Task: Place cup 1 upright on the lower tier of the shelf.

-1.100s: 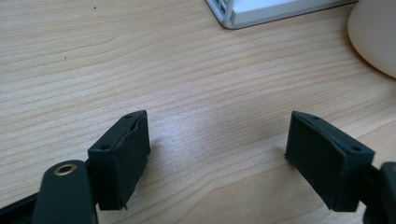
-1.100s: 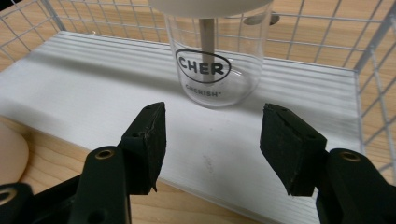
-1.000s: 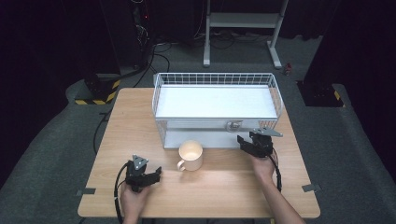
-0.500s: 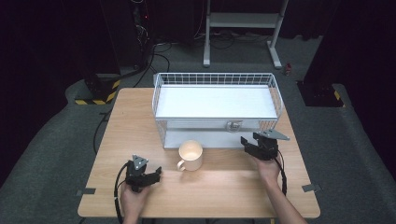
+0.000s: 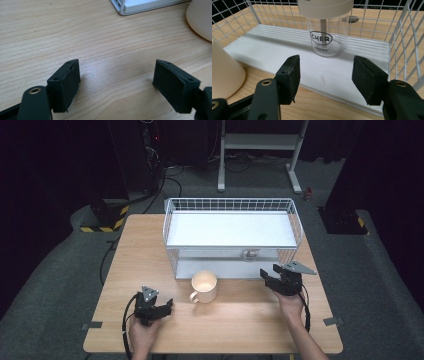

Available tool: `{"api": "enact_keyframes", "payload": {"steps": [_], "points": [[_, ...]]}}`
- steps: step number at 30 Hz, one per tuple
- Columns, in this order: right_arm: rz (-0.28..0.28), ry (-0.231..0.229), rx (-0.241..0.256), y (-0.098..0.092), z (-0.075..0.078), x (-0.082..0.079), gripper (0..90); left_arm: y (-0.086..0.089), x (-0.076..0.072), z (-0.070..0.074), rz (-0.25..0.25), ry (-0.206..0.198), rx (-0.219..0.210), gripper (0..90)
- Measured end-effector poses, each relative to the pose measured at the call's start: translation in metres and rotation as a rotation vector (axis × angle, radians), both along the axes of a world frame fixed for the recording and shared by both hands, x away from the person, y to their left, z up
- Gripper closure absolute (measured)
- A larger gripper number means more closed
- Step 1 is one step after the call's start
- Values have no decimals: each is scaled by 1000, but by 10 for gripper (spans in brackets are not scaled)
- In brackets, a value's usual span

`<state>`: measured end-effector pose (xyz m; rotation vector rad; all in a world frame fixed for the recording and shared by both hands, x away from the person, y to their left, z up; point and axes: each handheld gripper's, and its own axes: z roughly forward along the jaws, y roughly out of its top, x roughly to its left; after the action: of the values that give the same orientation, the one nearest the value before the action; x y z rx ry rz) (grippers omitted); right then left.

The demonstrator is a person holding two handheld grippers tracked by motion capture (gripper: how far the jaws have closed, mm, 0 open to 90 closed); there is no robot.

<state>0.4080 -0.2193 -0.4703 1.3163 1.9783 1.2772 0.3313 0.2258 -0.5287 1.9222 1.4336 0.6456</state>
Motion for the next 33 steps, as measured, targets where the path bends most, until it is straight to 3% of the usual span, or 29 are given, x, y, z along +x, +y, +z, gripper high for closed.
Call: {"api": "enact_keyframes", "payload": {"steps": [20,33], "points": [[3,-20,14,-20,-3,-21,401,0,0,0,0,0,0,218],[-3,-15,11,-32,-12,-36,395,0,0,0,0,0,0,218]]}}
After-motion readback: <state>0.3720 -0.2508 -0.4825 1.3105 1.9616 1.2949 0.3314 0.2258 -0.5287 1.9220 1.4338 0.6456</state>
